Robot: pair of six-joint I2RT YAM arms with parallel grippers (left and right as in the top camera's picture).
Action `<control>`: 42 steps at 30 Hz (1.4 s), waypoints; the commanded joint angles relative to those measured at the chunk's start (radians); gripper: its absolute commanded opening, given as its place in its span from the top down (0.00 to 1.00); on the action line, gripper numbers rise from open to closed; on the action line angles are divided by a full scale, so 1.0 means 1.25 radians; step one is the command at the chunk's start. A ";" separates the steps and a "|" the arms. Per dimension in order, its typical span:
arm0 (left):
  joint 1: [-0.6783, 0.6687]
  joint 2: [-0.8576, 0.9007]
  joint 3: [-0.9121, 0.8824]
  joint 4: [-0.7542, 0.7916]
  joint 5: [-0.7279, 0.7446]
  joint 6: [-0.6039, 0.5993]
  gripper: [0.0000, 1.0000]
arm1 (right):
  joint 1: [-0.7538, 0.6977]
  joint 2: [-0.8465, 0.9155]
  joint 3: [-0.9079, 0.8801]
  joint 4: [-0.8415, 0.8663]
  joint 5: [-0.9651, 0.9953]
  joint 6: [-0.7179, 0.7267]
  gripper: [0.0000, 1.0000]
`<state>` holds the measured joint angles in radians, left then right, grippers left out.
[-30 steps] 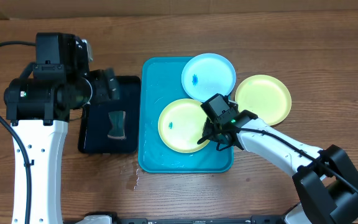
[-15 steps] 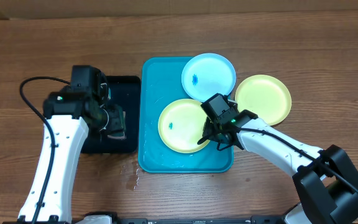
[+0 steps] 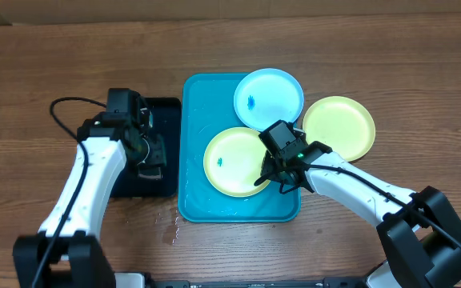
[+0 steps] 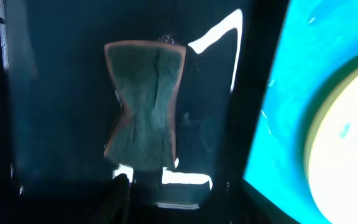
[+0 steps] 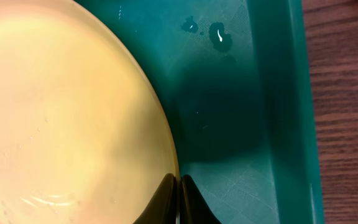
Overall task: Clean dirty plates on tray and stack at the side
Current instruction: 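Lower the left gripper onto the black tray and grasp the sponge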
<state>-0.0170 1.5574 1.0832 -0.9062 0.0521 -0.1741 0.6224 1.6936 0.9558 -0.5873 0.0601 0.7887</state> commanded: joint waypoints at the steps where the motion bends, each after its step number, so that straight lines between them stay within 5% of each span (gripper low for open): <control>1: 0.003 0.034 -0.010 0.021 0.000 0.051 0.51 | 0.004 0.002 0.020 -0.001 0.024 -0.005 0.96; 9: 0.003 0.036 -0.001 0.034 -0.072 0.050 0.59 | 0.004 0.002 0.020 -0.005 0.029 -0.007 0.96; 20: 0.003 0.036 -0.001 0.049 -0.085 0.051 0.55 | 0.004 0.002 0.020 -0.001 0.029 -0.003 0.96; 42: 0.003 0.087 -0.085 0.199 -0.083 0.049 0.62 | 0.004 0.002 0.020 0.003 0.026 0.000 0.95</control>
<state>-0.0170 1.6367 0.9878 -0.6575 -0.0570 -0.1261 0.6224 1.6936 0.9558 -0.5903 0.0784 0.7856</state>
